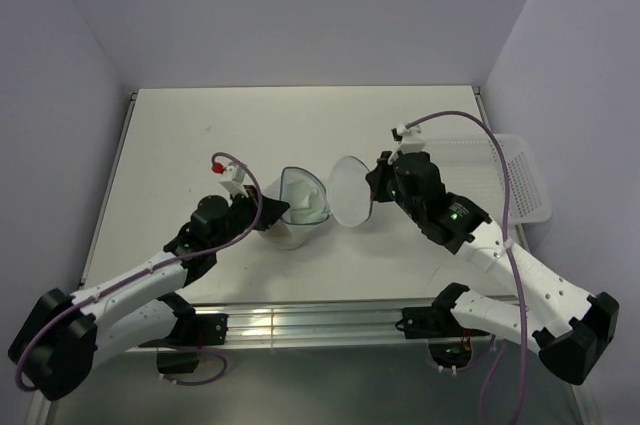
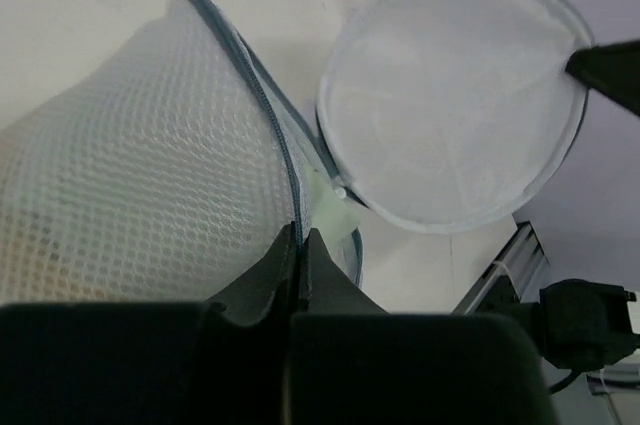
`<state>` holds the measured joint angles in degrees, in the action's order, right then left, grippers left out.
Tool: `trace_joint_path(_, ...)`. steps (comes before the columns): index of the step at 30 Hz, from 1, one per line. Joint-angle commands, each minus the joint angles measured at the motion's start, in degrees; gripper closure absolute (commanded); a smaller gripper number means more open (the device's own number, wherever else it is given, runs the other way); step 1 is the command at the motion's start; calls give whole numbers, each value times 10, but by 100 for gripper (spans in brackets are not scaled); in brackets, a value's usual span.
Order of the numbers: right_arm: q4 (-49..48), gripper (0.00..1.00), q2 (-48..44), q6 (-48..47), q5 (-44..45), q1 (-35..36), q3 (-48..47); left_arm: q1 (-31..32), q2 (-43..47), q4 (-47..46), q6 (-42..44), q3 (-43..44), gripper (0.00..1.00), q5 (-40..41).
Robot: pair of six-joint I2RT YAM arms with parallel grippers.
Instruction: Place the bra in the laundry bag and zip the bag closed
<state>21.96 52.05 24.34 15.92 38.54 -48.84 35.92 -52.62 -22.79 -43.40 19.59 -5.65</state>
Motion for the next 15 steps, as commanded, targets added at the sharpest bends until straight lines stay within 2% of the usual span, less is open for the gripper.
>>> trace_joint_path(1,-31,100,31,-3,-14,25,-54,42,-81,-86,-15,42,96,6)
trace_joint_path(3,-51,100,41,-4,-28,46,-89,68,-111,-89,-9,72,97,14)
trace_joint_path(5,-18,100,70,-14,1,60,-115,72,-119,-81,-6,87,100,40)
trace_joint_path(10,10,100,51,-23,71,60,-84,72,-57,-7,23,83,100,106)
trace_joint_path(15,83,100,19,-36,127,58,-117,72,-37,-18,22,45,100,108)
